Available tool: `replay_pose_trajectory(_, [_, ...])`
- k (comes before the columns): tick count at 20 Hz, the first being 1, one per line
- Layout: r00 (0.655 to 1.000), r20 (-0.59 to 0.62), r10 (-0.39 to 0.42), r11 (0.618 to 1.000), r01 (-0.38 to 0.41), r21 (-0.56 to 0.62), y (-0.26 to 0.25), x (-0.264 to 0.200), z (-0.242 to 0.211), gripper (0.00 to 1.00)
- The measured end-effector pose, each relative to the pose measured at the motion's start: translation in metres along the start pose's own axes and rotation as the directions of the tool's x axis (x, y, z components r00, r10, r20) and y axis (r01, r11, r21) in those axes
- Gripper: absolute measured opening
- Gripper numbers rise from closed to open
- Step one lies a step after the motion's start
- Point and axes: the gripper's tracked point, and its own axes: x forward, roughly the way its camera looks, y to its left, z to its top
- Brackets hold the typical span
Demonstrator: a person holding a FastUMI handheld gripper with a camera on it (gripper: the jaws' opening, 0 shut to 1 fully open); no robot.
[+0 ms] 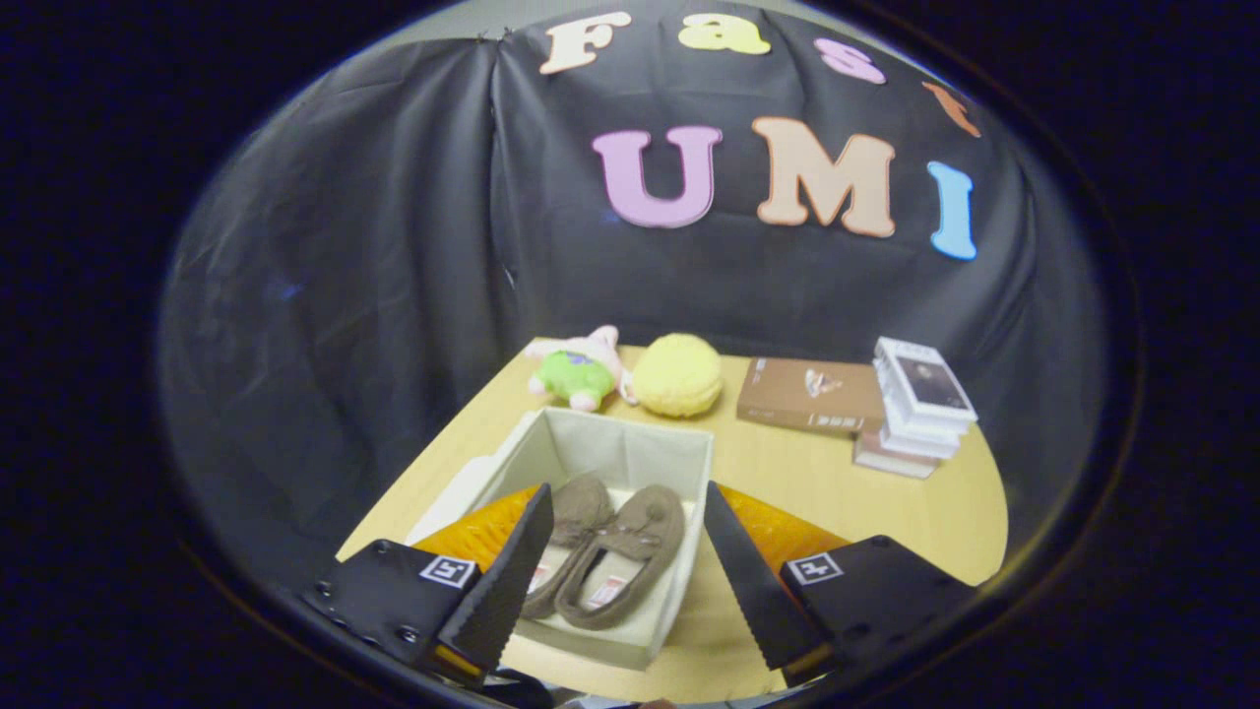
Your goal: Open the storage box then place both shoes into the box .Put the left shoe in first, then the right shoe, with the right side of both shoes facing outward in a uniform manner.
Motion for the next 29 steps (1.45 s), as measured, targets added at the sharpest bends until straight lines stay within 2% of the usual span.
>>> replay_pose_trajectory(4, [0.986, 0.154, -0.06, 0.997, 0.065, -0.03, -0.055, -0.034, 0.028, 0.98])
replay_pose_trajectory(10, [0.924, 0.354, -0.142, 0.989, 0.142, 0.027, -0.129, -0.096, 0.048, 0.98])
replay_pose_trajectory(14, [0.897, 0.388, -0.212, 0.977, 0.194, 0.085, -0.172, -0.122, 0.042, 0.98])
replay_pose_trajectory(18, [0.875, 0.419, -0.244, 0.97, 0.219, 0.106, -0.199, -0.138, 0.034, 0.98])
replay_pose_trajectory(29, [0.855, 0.439, -0.275, 0.961, 0.252, 0.112, -0.226, -0.155, 0.029, 0.98])
